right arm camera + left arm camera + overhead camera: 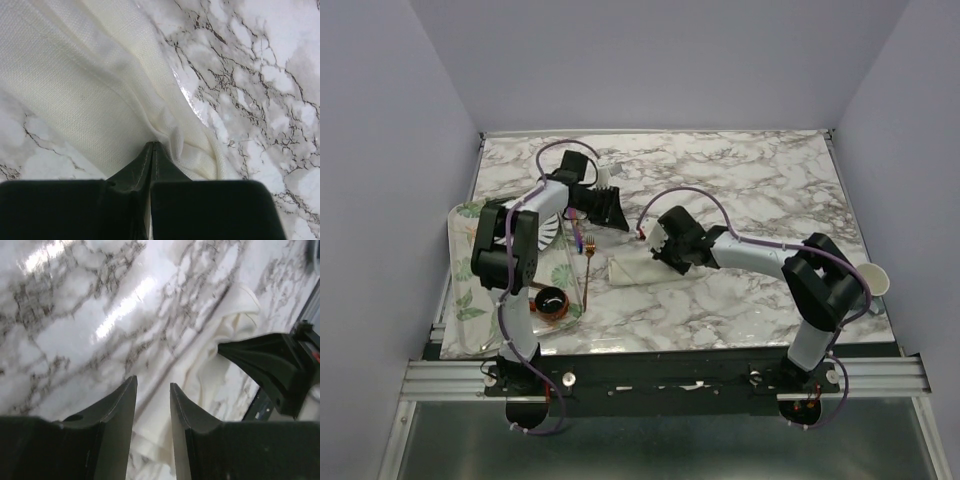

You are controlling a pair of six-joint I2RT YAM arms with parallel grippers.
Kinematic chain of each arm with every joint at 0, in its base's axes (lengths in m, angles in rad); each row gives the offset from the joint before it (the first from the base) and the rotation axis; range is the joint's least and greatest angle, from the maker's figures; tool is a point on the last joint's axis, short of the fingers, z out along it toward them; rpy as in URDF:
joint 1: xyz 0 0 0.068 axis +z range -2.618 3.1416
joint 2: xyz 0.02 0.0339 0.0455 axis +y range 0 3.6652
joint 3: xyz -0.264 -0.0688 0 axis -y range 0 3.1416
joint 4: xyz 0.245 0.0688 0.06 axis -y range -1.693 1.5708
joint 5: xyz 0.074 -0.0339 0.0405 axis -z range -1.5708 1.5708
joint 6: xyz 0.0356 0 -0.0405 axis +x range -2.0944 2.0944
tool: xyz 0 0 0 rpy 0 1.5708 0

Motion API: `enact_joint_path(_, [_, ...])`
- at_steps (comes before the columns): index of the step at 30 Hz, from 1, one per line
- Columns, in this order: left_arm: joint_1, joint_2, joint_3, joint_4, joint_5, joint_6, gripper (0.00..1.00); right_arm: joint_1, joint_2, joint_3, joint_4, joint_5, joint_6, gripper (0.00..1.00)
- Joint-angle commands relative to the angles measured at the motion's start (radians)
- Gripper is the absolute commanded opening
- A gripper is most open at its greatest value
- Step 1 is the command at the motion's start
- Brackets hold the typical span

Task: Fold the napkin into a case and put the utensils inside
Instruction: Stuff the top corner of the smaller-rectangle-folded napkin into the folded napkin.

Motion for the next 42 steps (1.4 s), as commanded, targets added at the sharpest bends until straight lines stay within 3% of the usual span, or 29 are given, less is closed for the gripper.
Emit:
enact_joint_path(1, [0.051, -0.302, -0.333, 0.422, 0.068, -0.386, 0.38, -0.001, 0.04, 0.007, -0.127, -0.042, 0.103, 0.09])
enact_joint_path(2, [0.054, -0.342, -0.455, 0.558, 0.06, -0.537, 0.36, -0.001, 0.04, 0.011, -0.133, -0.047, 0.114, 0.09])
enact_joint_path(5, [0.045, -0.453, -0.607, 0.69, 0.017, -0.723, 0.32, -0.002, 0.043, 0.02, -0.147, -0.059, 0.163, 0.09])
enact_joint_path(14, [-0.147, -0.553, -0.737, 0.737, -0.194, -0.902, 0.1, -0.011, 0.141, 0.151, -0.201, -0.074, 0.302, 0.06])
enact_joint_path(19, [-0.202, -0.437, -0.735, 0.856, -0.274, -0.957, 0.01, -0.022, 0.164, 0.192, -0.218, -0.091, 0.391, 0.06])
enact_joint_path(28, [-0.207, -0.185, -0.649, 0.899, -0.291, -0.985, 0.0, -0.033, 0.149, 0.204, -0.221, -0.11, 0.419, 0.07])
enact_joint_path(35, [-0.196, -0.087, -0.606, 0.79, -0.323, -0.905, 0.0, -0.051, 0.052, 0.273, -0.303, -0.131, 0.356, 0.29])
enact_joint_path(42, [-0.191, -0.048, -0.56, 0.752, -0.313, -0.862, 0.0, -0.096, -0.003, 0.234, -0.376, -0.045, 0.206, 0.43])
